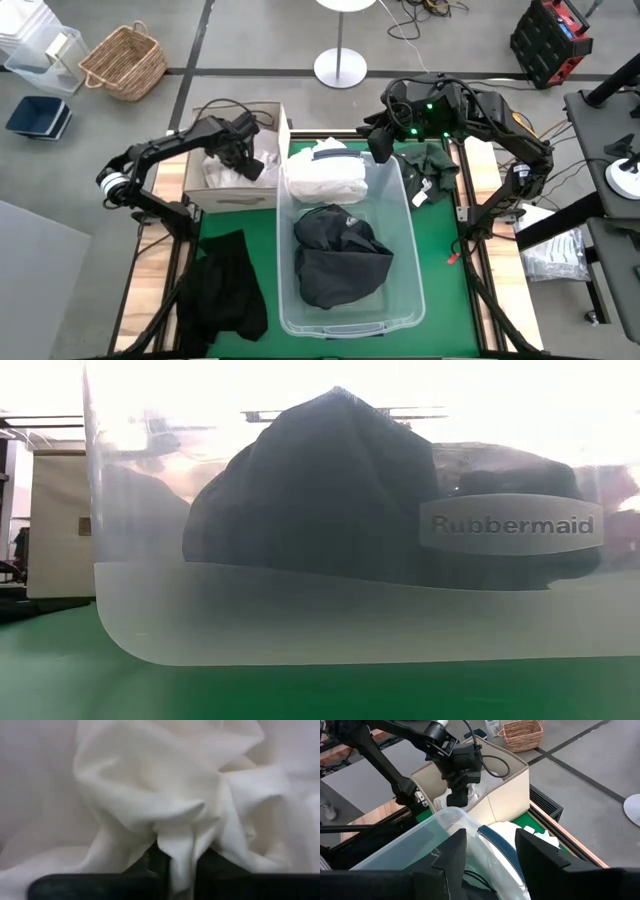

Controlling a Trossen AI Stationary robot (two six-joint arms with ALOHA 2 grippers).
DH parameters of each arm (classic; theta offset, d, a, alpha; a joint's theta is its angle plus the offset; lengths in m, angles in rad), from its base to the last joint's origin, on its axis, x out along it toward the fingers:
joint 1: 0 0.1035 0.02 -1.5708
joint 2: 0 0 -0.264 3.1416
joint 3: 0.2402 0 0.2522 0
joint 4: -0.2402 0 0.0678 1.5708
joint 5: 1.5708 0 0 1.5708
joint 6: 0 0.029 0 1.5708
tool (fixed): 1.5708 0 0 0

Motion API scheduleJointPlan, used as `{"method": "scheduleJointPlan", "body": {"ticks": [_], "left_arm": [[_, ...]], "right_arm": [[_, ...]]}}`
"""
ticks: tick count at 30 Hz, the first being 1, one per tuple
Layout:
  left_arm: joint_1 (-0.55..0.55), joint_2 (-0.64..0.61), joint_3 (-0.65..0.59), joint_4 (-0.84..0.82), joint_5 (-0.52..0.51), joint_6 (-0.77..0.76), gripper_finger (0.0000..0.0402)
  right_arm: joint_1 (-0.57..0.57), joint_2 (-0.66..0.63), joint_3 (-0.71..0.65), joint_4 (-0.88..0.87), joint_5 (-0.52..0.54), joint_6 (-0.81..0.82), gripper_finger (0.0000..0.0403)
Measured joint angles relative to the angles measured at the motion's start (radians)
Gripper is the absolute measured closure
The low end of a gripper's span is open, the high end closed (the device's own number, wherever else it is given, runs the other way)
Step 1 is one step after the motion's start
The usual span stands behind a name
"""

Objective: Sort clothes
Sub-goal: Put the white shorts into the white laundry organizer, then put the black pants into the transparent bin

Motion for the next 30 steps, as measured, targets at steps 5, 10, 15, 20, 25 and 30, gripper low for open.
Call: {"method": "scheduleJointPlan", "body": {"ticks": [5,10,15,20,25,30], "left_arm": [[0.000,0.000,0.080,-0.060,-0.004,0.012,0.0289],[0.000,0.000,0.184,-0.139,-0.012,0.020,0.0225],[0.000,0.000,0.306,-0.211,-0.012,0.041,0.0189],[0.000,0.000,0.446,-0.283,-0.012,0.042,0.0177],[-0.007,-0.003,0.596,-0.325,-0.013,0.040,0.0176],[-0.052,-0.031,0.721,-0.311,-0.014,0.020,0.0176]], "right_arm": [[0.000,0.000,0.000,0.000,0.000,0.007,0.0231],[0.000,0.000,0.000,0.000,0.000,0.008,0.0223],[0.000,0.000,0.000,0.000,0.000,0.007,0.0222],[-0.018,-0.007,-0.001,-0.052,0.000,0.005,0.0220],[-0.078,-0.024,-0.001,-0.153,0.001,0.021,0.0220],[-0.156,-0.027,-0.001,-0.273,0.002,0.018,0.0220]]}}
